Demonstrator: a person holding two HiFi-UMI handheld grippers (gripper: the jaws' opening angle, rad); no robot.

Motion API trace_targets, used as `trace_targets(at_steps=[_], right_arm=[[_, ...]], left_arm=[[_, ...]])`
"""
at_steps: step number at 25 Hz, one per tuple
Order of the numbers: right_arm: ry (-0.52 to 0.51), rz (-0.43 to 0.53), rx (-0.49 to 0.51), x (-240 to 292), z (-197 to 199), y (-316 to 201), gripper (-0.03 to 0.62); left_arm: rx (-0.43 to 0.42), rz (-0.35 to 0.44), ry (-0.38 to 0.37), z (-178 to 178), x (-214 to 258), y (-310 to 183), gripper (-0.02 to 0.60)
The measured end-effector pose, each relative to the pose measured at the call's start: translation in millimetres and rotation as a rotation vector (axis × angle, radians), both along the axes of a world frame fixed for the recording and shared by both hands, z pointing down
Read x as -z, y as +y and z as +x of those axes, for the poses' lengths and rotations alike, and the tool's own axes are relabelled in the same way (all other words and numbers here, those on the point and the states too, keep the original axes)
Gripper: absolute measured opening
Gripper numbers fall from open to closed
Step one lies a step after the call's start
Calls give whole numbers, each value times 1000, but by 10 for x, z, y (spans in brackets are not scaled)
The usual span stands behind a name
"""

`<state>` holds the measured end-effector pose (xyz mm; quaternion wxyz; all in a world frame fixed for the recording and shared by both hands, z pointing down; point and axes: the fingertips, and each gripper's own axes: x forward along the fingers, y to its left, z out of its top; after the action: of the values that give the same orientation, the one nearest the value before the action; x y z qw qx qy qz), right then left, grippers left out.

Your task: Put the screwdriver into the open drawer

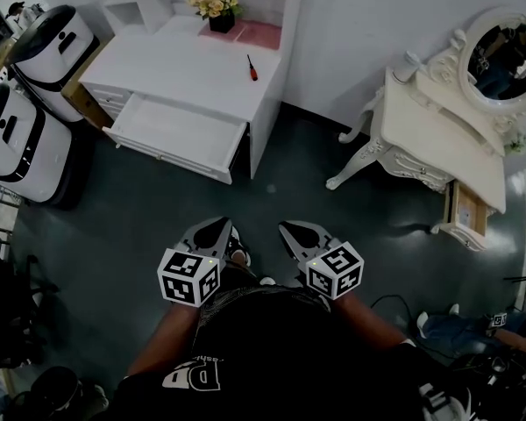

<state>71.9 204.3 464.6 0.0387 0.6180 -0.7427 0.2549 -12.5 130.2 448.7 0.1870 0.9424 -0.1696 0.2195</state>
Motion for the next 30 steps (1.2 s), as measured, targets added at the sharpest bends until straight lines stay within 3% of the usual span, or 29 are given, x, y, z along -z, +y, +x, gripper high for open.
trace_targets(at_steps=[16,30], right_arm=[[25,-63,23,-52,368,-1210,9],[60,-64,-5,113,610,-2366,9]], left_arm=[[37,-31,-2,366,-75,-1297,15],[10,-25,6,574,-21,-2455,15]])
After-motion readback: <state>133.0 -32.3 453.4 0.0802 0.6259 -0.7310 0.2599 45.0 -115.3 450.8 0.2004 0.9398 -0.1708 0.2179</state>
